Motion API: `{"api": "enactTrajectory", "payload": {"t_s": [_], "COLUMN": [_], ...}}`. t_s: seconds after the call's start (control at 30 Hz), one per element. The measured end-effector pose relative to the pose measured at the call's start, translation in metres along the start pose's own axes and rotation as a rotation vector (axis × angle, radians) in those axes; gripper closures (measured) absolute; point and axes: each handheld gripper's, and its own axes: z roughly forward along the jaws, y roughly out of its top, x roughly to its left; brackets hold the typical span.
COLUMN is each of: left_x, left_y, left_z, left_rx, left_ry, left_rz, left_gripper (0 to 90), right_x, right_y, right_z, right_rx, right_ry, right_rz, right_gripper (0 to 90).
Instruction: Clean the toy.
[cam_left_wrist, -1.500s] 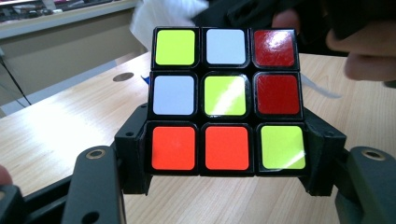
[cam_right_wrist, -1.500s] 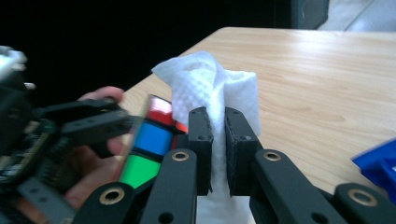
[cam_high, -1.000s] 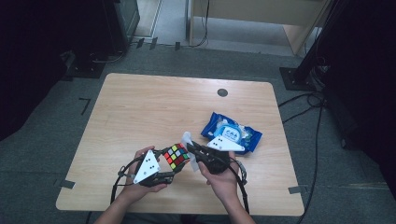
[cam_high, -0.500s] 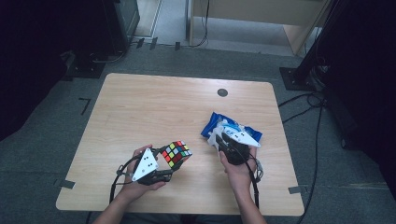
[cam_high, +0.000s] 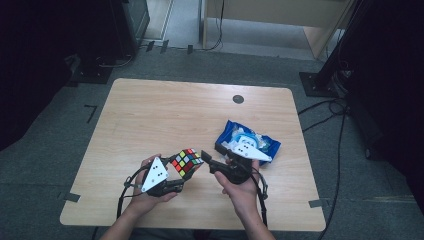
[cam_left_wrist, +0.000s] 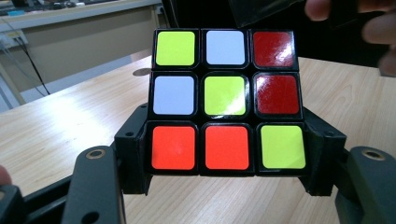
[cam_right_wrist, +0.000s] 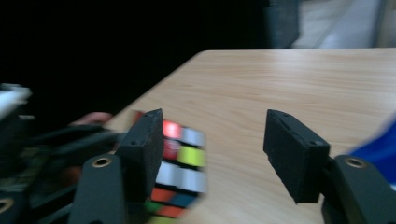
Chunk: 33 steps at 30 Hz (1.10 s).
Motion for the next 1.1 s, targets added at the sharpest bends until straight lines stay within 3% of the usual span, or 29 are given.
{"api": "enactTrajectory", "payload": {"t_s": [0.07,0.23,0.37,0.47,0.67,0.8,0.97,1.1], "left_x": [-0.001,-0.003,-0.008,-0.01,-0.008,-0.007,-0.004,-0.005], "left_y": [0.0,0.002,0.003,0.003,0.001,0.0,-0.002,-0.004], "left_z": [0.0,-0.001,-0.001,0.001,0.002,0.004,0.005,0.007], "left_rx": [-0.001,-0.017,-0.031,-0.029,-0.018,0.006,0.043,0.072], "left_ry": [0.004,0.018,0.025,0.028,-0.008,-0.035,-0.057,-0.023], "left_rz": [0.0,0.008,0.027,0.038,0.014,0.02,0.062,0.102], "left_gripper": [33.9,33.9,33.9,33.9,33.7,33.0,33.7,37.6], "right_x": [0.01,0.014,0.009,0.008,0.009,0.006,-0.001,-0.003], "right_y": [0.0,-0.01,-0.019,-0.023,-0.022,-0.02,-0.012,-0.005], "right_z": [0.003,0.016,0.024,0.025,0.023,0.022,0.014,0.008], "right_rx": [0.014,0.091,0.123,0.123,0.136,0.152,0.124,0.13], "right_ry": [0.039,0.047,0.083,0.119,0.103,0.09,0.066,0.09], "right_rz": [0.014,0.11,0.205,0.257,0.263,0.248,0.249,0.242], "right_gripper": [30.1,18.6,21.6,30.7,34.4,34.5,34.6,34.5]}}
